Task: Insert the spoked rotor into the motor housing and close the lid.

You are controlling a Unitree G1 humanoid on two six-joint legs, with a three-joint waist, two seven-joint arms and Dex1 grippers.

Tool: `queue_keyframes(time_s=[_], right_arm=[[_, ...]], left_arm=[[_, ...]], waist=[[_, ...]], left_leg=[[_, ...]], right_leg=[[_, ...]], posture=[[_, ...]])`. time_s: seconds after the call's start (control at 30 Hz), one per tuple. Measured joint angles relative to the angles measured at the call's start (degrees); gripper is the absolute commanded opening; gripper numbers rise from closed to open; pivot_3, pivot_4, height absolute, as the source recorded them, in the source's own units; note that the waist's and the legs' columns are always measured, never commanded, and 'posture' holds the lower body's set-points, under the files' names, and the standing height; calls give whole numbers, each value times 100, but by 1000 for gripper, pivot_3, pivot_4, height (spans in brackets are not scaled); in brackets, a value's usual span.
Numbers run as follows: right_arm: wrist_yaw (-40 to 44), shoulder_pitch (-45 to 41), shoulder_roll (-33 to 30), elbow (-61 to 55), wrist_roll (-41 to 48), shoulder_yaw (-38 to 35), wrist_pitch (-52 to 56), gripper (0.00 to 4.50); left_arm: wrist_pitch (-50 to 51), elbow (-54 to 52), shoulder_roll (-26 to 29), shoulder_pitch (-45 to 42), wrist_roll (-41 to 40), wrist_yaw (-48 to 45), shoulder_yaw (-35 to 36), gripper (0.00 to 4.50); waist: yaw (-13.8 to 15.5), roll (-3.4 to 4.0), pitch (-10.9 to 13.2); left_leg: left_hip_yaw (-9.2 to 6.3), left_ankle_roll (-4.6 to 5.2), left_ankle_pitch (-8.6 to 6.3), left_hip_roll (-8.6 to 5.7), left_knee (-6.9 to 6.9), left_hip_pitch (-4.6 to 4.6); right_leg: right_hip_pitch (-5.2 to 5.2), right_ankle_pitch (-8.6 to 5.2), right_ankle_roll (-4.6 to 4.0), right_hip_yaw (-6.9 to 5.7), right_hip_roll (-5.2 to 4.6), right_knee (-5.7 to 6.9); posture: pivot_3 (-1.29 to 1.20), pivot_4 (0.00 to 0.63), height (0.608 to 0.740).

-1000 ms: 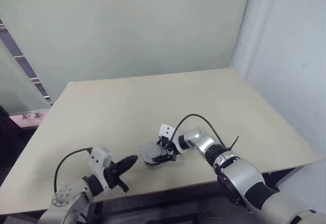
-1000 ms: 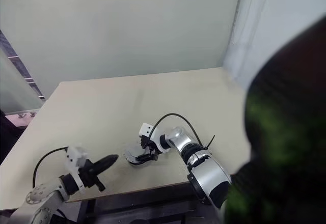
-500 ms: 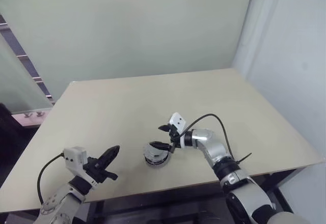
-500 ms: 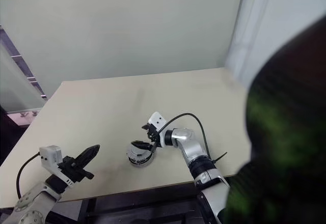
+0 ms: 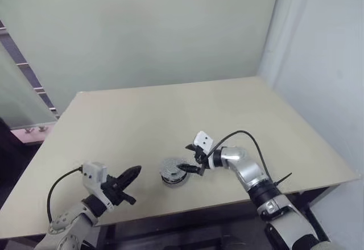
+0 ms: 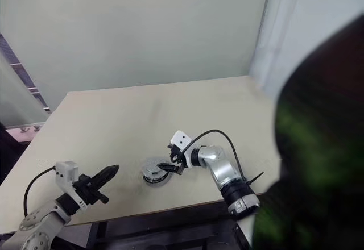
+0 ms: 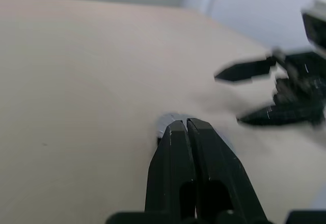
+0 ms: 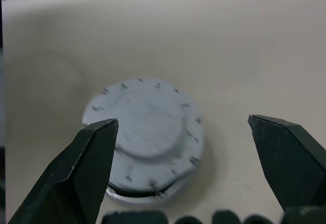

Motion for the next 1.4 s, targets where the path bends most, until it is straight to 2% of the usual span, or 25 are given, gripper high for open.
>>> queue_keyframes(time_s=[0.4,0.73,1.4], right_arm=[[772,-1046,358,2105,-60,217,-817,4462],[687,-1482,746,3342,-266,214,-1410,4462],[312,-1715,1005,3920,-553,91,-1652,4462]], left_arm=[[25,-578,160,622,52,-39,23,0],[157,-929,283,799,50,87,51,0],[151,-1121,222,928,53,140,48,0]], waist=[[-30,0,1],[-35,1,1],[-111,2,2]], left_leg=[[10,1,-1,3,-21,5],[26,1,-1,3,-20,8],[33,1,-1,3,-25,18]], right_leg=[[-7,1,1,12,3,-1],[-8,0,1,29,4,-1],[-5,0,1,37,6,0]], posture=[[0,0,740],[0,0,740],[0,0,740]])
